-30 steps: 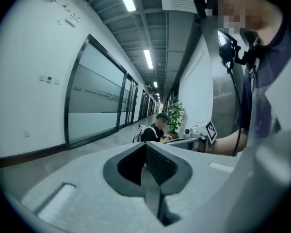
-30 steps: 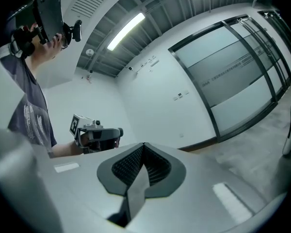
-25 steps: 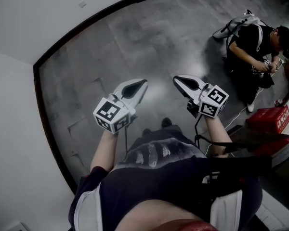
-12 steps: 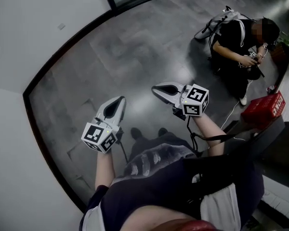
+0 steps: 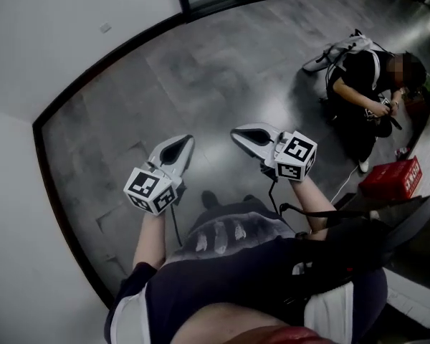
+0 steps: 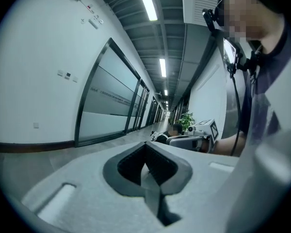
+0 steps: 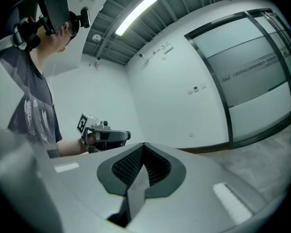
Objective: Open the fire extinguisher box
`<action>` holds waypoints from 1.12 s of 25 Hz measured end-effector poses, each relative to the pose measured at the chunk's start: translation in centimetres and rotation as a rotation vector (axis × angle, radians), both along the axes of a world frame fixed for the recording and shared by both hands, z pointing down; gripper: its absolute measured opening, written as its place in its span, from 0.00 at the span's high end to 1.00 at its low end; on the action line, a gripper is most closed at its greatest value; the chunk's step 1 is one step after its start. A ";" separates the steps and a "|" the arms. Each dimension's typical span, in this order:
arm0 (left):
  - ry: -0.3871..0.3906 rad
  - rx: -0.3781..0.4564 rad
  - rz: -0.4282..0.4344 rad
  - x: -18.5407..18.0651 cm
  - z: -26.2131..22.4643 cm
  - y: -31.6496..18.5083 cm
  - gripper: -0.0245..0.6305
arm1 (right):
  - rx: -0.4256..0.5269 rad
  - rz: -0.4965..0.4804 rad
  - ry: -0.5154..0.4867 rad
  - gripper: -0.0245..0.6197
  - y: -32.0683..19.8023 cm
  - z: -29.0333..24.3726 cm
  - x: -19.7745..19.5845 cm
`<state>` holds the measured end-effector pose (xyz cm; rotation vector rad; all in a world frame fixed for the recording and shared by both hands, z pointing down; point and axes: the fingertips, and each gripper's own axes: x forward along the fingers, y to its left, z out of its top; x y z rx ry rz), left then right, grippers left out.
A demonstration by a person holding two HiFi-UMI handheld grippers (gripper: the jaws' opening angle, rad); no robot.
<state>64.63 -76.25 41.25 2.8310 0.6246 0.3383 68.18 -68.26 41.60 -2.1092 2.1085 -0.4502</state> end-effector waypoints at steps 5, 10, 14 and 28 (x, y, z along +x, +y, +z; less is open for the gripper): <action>0.002 0.021 0.067 0.4 0.3 -3.5 0.96 | -0.015 0.057 0.011 0.96 -3.5 0.5 -0.1; -0.009 -0.016 -0.048 -3.7 -0.4 -9.6 0.96 | -0.017 -0.059 -0.005 0.96 -9.8 -0.6 -3.4; -0.016 -0.032 -0.108 -5.0 0.2 -12.1 0.96 | -0.012 -0.122 0.015 0.96 -12.5 -1.1 -4.6; -0.074 -0.050 -0.146 3.6 1.9 -16.1 0.96 | -0.046 -0.186 -0.019 0.96 -16.0 2.0 2.0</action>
